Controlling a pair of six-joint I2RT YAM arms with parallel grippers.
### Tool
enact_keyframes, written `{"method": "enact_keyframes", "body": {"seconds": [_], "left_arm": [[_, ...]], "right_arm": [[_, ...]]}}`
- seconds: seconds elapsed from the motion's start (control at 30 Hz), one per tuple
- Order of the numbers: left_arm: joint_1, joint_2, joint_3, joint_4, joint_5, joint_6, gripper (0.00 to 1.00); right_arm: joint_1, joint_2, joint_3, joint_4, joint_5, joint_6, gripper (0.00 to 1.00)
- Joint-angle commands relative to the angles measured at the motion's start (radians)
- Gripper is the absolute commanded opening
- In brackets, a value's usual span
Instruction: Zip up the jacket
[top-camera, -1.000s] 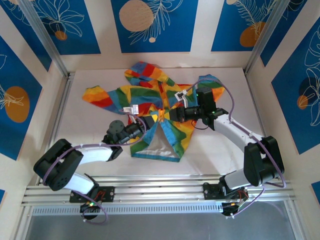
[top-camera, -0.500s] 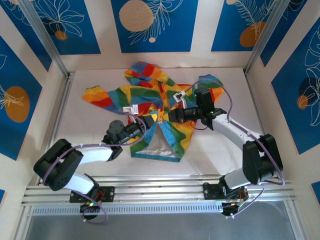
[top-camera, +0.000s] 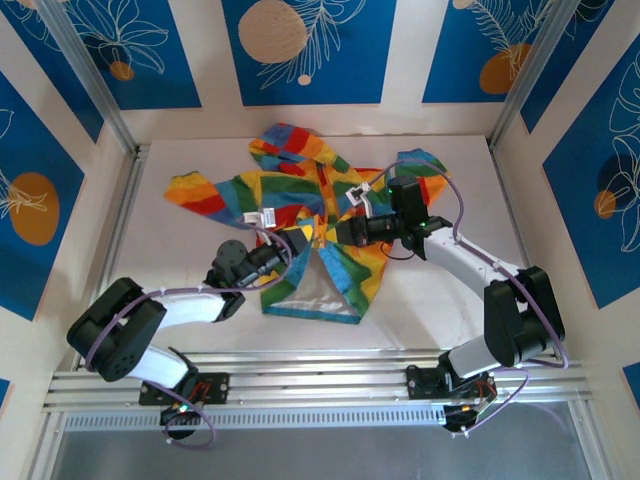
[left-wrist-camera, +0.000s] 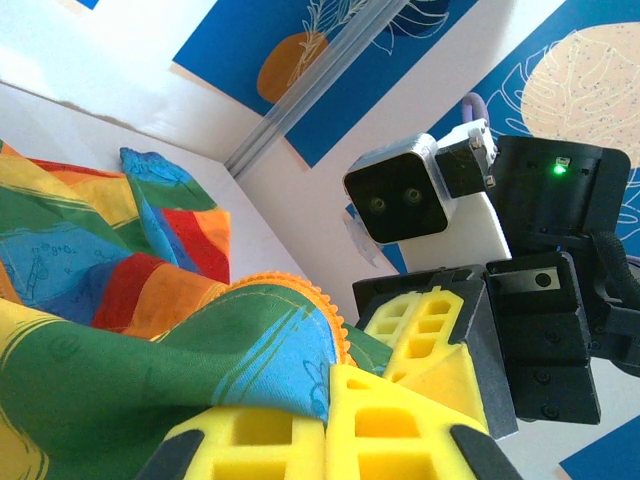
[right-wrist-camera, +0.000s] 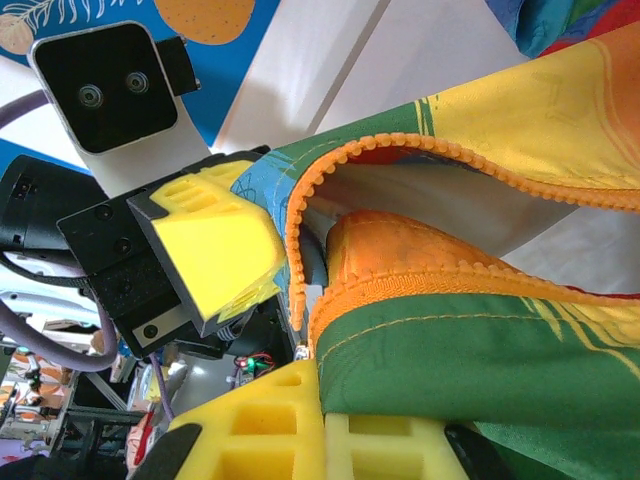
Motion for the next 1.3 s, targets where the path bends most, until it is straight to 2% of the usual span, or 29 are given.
{"method": "enact_keyframes", "body": {"seconds": [0.0, 0.57, 1.27], "left_arm": [[0.013, -0.013, 0.036, 0.053, -0.016, 0.027, 0.00], [0.012, 0.028, 0.040, 0.083, 0.010, 0.008, 0.00], [0.012, 0.040, -0.002, 0.125, -0.011, 0.008, 0.00]], "right_arm": [[0.008, 0.009, 0.019, 0.005, -0.044, 0.011, 0.00], [0.003, 0.027, 0.045, 0.028, -0.058, 0.046, 0.00], [-0.012, 0.030, 0.042, 0.040, -0.082, 0.056, 0.00]]}}
